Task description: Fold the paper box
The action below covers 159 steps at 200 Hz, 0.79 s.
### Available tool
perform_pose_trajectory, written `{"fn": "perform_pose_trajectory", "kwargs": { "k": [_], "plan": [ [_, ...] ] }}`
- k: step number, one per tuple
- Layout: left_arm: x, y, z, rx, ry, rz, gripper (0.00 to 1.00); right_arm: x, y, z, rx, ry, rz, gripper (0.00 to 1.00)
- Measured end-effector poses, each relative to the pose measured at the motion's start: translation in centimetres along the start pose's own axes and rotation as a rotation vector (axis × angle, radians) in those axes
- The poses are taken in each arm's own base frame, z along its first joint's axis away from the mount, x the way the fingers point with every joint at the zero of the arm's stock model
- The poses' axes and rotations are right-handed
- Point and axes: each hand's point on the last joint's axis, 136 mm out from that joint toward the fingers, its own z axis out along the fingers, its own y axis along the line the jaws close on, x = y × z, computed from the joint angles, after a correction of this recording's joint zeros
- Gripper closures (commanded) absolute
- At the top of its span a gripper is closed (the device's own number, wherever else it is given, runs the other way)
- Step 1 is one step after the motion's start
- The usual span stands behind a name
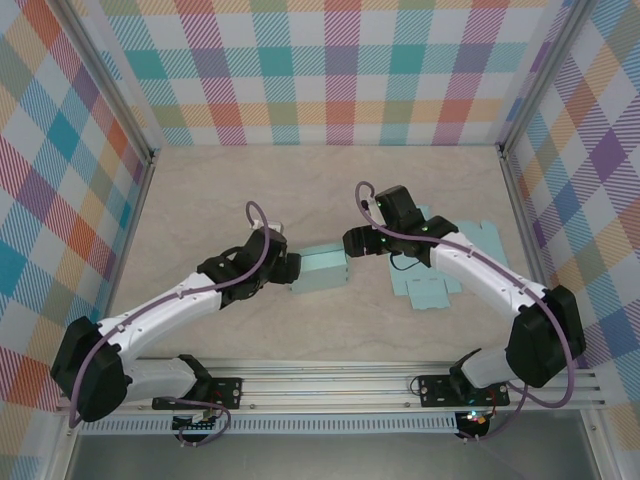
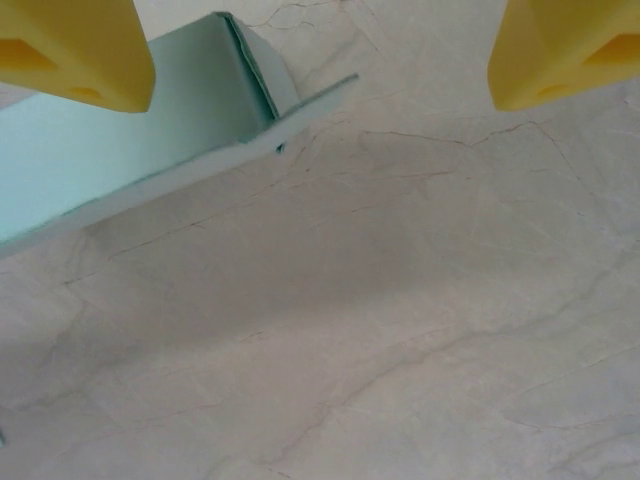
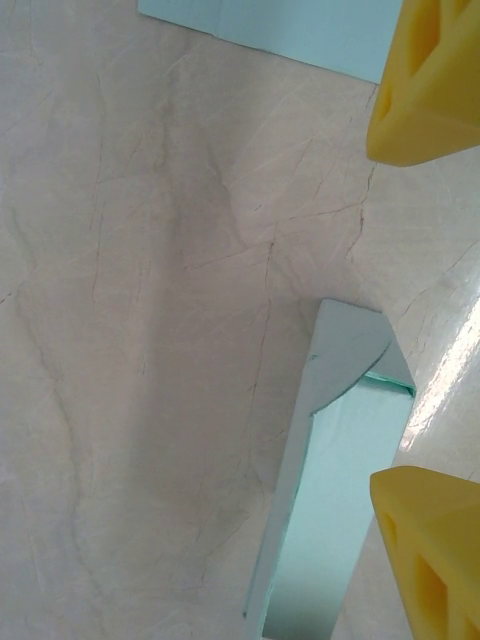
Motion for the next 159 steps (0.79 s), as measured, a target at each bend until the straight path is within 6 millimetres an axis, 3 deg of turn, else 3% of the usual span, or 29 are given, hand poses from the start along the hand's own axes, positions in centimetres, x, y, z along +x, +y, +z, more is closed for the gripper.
{"fn": "perform_pose_trajectory", "kwargs": {
  "k": [29,91,112,159],
  "plan": [
    [0.4,0.1,0.6,-0.004,0.018,0.002,0.18,-0.1,0.0,0.0,-0.001,-0.002,-0.011,0.22],
    [0.9,-0.4,2.1,-0.001,0.039,0.003,0.48,0.1,0.5,0.8,-0.022,0.009,-0.021,0.29],
    [0.9,-0.5,2.3,0.0,0.038,0.002,0.52,0.3,0.9,0.9,-0.028,0.014,-0.03,0.36],
    [1.0,-0.5,2.5,0.004,0.031,0.0,0.5,0.9,2.2,1.0,-0.028,0.025,-0.067,0.47]
  ]
}}
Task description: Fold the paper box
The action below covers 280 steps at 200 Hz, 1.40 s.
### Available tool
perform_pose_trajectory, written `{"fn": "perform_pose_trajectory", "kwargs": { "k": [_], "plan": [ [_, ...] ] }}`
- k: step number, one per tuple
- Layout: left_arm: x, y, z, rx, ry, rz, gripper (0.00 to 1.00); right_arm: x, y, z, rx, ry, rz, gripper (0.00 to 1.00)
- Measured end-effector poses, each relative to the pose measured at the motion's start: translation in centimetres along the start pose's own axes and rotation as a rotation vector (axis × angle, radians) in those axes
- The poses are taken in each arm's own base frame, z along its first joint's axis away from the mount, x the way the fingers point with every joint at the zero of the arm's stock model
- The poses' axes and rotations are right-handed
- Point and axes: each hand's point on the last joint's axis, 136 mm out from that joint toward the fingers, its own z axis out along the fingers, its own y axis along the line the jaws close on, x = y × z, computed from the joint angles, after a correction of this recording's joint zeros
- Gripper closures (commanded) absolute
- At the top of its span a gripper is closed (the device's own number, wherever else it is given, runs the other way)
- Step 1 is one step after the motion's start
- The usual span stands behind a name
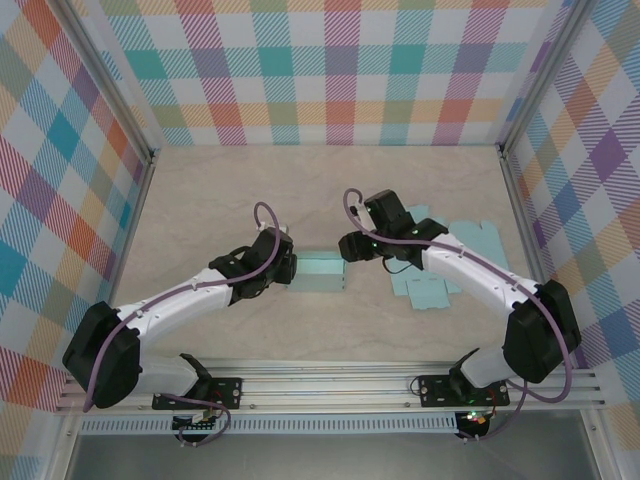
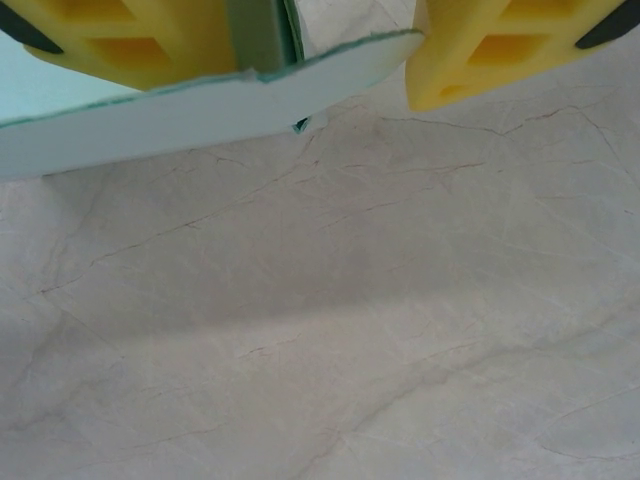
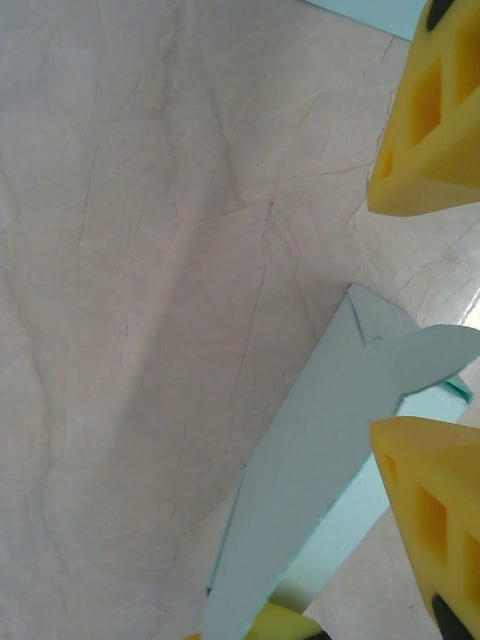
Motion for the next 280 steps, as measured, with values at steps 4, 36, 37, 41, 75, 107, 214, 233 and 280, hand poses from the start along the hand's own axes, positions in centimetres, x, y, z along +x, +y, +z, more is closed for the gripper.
{"fn": "perform_pose_trajectory", "kwargs": {
  "k": [4,36,37,41,75,107,214,233,280],
  "plan": [
    [0.0,0.0,0.0,0.0,0.0,0.0,0.49,0.1,0.1,0.0,0.004,0.003,-0.005,0.48],
    [-0.1,0.1,-0.5,0.004,-0.007,-0.004,0.4,1.1,0.2,0.0,0.042,0.031,-0.027,0.47],
    [-0.1,0.1,-0.5,0.004,-0.007,-0.005,0.4,1.1,0.2,0.0,0.045,0.033,-0.027,0.47],
    [-0.2,0.1,-0.6,0.006,-0.01,-0.005,0.4,1.2,0.2,0.0,0.049,0.035,-0.028,0.46],
    [-0.9,0.3,-2.1,0.019,-0.039,-0.006,0.39,1.4,0.4,-0.6,0.074,0.054,-0.032,0.46],
    [-1.8,0.0,-3.1,0.028,-0.043,0.048,0.4,1.0,0.6,-1.2,0.086,0.057,-0.005,0.45],
    [-1.7,-0.9,-0.9,-0.011,0.104,0.291,0.49,2.7,0.6,-1.4,0.105,0.129,0.012,0.46],
    [-1.9,-1.0,-0.9,-0.01,0.099,0.298,0.5,2.7,0.5,-1.2,0.112,0.132,0.01,0.46],
    [-2.6,-0.6,-1.5,-0.023,0.071,0.284,0.44,1.8,-0.7,-1.0,0.193,0.107,0.015,0.42]
  ]
}}
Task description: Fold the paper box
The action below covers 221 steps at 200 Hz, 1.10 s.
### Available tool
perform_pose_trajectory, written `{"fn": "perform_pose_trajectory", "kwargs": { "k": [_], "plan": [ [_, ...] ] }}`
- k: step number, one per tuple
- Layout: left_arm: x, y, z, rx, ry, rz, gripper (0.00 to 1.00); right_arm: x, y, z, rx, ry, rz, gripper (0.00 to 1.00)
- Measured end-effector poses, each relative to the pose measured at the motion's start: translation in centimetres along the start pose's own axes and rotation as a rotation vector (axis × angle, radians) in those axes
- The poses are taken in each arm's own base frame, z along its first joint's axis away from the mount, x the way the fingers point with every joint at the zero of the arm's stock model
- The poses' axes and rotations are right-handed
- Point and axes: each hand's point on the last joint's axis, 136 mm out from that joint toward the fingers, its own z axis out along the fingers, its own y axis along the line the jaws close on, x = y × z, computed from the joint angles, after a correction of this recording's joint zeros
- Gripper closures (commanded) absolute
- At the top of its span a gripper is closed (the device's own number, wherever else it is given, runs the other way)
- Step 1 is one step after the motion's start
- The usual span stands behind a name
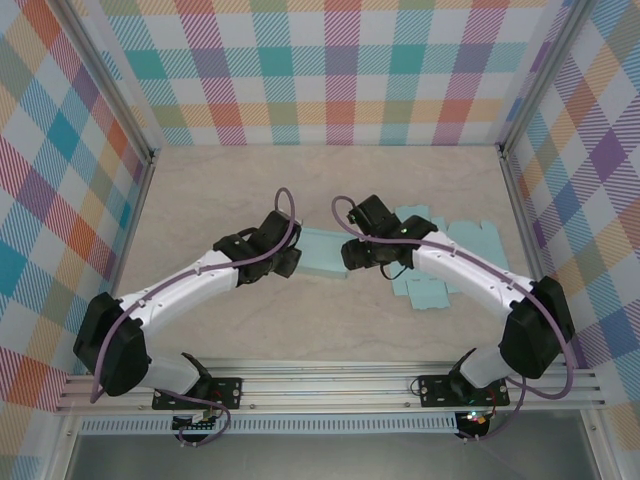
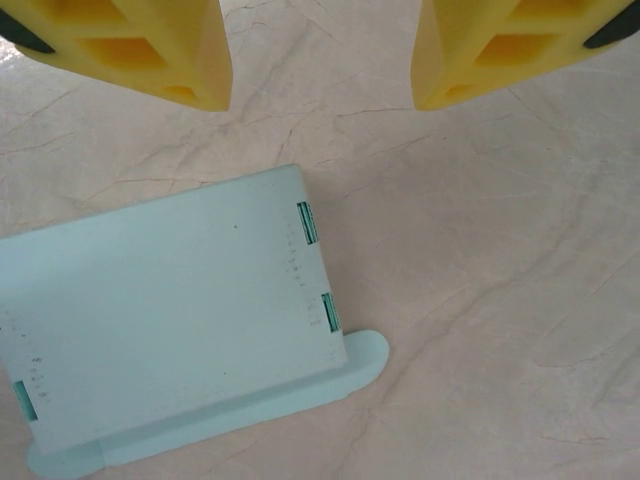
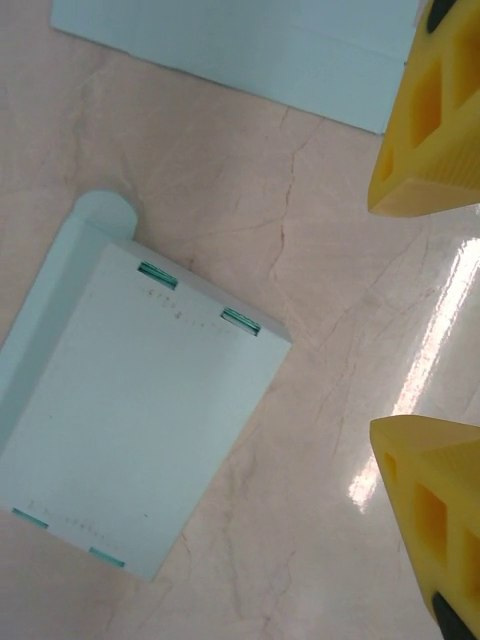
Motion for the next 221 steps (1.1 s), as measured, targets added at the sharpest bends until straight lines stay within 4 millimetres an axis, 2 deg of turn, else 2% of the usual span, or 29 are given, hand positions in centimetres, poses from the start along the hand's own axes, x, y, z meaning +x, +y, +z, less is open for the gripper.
{"fn": "perform_pose_trajectory", "kwargs": {
  "k": [27,42,60,105,138,161,172,191,221],
  "plan": [
    [-0.5,1.9,0.3,-0.02,-0.005,-0.127,0.35,-1.1,-0.5,0.3,0.01,-0.024,0.057,0.31],
    [-0.8,3.0,0.8,-0.021,-0.008,-0.215,0.35,-1.7,-0.8,0.9,-0.002,-0.034,0.114,0.26],
    [-1.1,3.4,1.9,-0.007,-0.008,-0.285,0.34,-2.1,-1.5,1.9,-0.029,-0.041,0.191,0.22],
    [-0.3,0.6,6.6,0.094,0.05,-0.344,0.34,-1.3,-3.2,4.9,-0.116,-0.007,0.368,0.2],
    [0.2,-0.4,8.7,0.13,0.07,-0.383,0.43,-1.6,-3.8,6.7,-0.184,0.0,0.458,0.2],
    [0.7,-0.6,9.3,0.139,0.065,-0.401,0.52,-1.5,-4.3,7.9,-0.241,0.008,0.523,0.22],
    [1.4,-0.5,9.6,0.138,0.072,-0.412,0.55,-1.5,-4.6,8.7,-0.259,0.016,0.549,0.28],
    [2.2,-0.5,9.9,0.14,0.077,-0.423,0.55,-1.4,-5.3,10.2,-0.263,0.031,0.577,0.4],
    [1.9,-0.4,10.1,0.145,0.062,-0.439,0.55,-1.6,-6.4,12.5,-0.247,0.065,0.617,0.47]
  ]
}}
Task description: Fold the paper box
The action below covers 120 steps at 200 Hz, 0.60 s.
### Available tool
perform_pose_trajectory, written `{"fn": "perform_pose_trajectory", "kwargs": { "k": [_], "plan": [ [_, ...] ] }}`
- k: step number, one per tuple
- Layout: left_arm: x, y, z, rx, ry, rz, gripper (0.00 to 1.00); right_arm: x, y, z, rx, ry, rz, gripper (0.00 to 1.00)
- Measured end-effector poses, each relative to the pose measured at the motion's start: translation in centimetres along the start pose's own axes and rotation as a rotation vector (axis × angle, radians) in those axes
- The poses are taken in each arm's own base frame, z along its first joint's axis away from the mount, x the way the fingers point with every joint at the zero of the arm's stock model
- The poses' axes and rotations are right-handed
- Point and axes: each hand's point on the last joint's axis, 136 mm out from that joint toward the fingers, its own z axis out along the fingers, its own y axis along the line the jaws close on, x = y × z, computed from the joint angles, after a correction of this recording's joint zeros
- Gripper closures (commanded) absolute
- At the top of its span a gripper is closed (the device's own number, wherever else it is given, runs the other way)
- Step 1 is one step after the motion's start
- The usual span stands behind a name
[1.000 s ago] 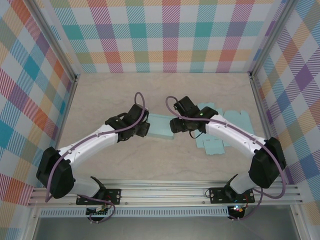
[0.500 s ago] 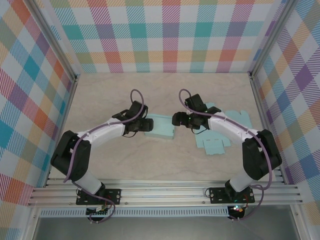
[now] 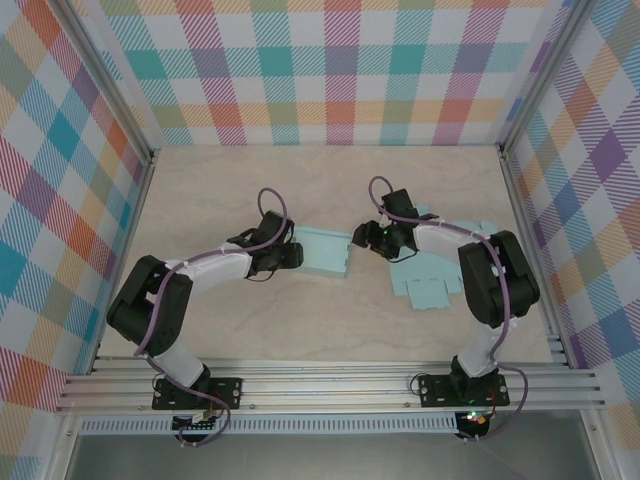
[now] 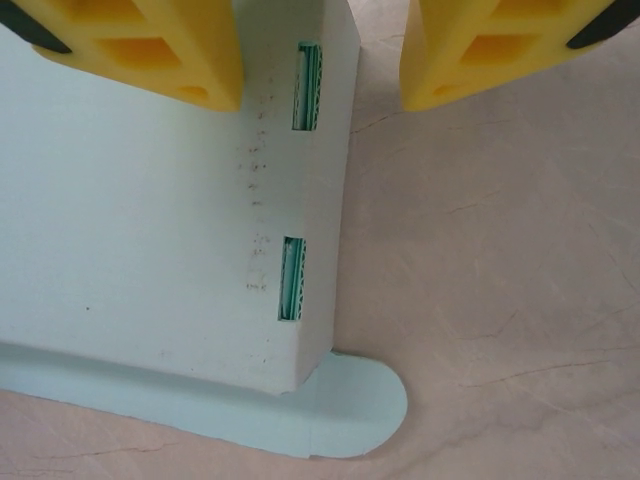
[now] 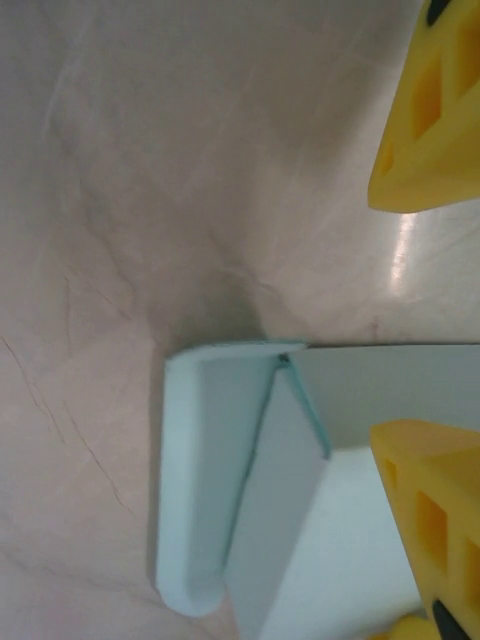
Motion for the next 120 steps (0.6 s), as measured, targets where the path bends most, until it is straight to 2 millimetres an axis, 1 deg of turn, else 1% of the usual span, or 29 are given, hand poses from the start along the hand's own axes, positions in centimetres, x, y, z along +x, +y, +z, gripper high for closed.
{"fn": "perform_pose_trajectory", "kwargs": {
  "k": [18,31,49,63,82,120],
  "plan": [
    [0.0,0.0,0.0,0.002,-0.004,-0.004,0.55,-1.0,0.1,0.7,-0.008,0.0,0.003,0.49],
    [0.0,0.0,-0.1,0.002,-0.004,-0.004,0.55,-1.8,0.6,1.0,-0.022,-0.003,0.0,0.51],
    [0.0,0.0,-0.1,0.002,-0.004,-0.004,0.56,-2.7,1.4,1.5,-0.049,-0.005,-0.008,0.58],
    [0.0,0.0,-0.1,0.002,-0.004,-0.004,0.56,-3.2,2.0,1.9,-0.069,-0.002,-0.014,0.59],
    [-0.1,0.0,-0.1,0.003,-0.005,-0.004,0.56,-3.3,2.3,2.3,-0.085,0.009,-0.014,0.64],
    [-0.1,0.1,-0.1,0.0,-0.004,-0.007,0.56,-3.1,1.9,2.7,-0.089,0.027,-0.001,0.65]
  ]
}}
